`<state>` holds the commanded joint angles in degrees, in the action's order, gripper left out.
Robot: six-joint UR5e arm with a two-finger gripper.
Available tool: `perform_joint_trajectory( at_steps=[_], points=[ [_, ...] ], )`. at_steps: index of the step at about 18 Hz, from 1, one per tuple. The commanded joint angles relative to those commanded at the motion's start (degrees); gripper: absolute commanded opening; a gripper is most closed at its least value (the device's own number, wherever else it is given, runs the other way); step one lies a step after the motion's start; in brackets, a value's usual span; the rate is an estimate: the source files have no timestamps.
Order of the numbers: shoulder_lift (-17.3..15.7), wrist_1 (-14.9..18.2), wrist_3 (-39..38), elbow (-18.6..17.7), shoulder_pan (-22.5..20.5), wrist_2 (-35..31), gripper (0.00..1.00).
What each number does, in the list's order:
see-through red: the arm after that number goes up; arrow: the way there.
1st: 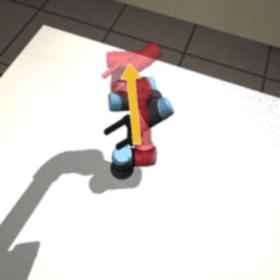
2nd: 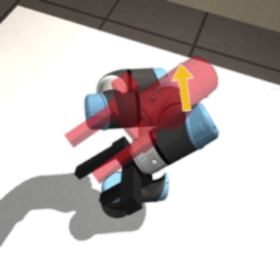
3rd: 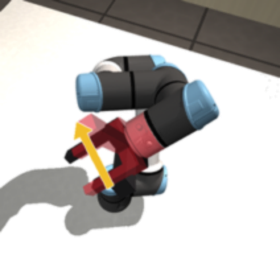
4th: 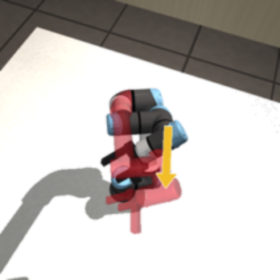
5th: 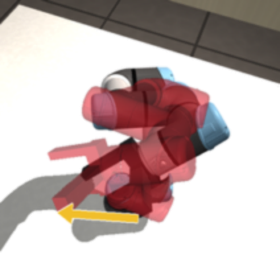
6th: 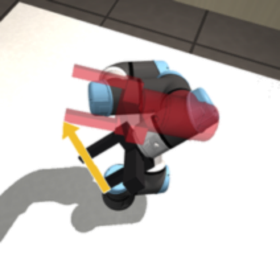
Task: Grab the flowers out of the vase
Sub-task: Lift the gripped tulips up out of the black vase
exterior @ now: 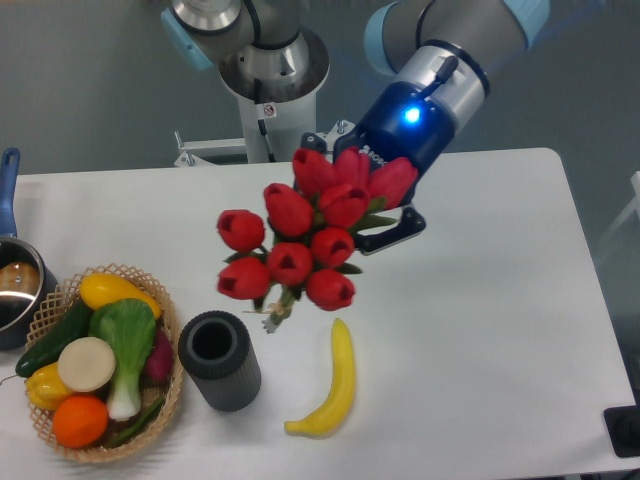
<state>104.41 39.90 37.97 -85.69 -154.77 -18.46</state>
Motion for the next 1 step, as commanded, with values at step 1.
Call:
perform_joint_trajectory(
  at_steps=[1],
  points=[
    [0.0, 0.0, 0.52, -0.09, -0.44, 0.0, 0.33]
  ],
)
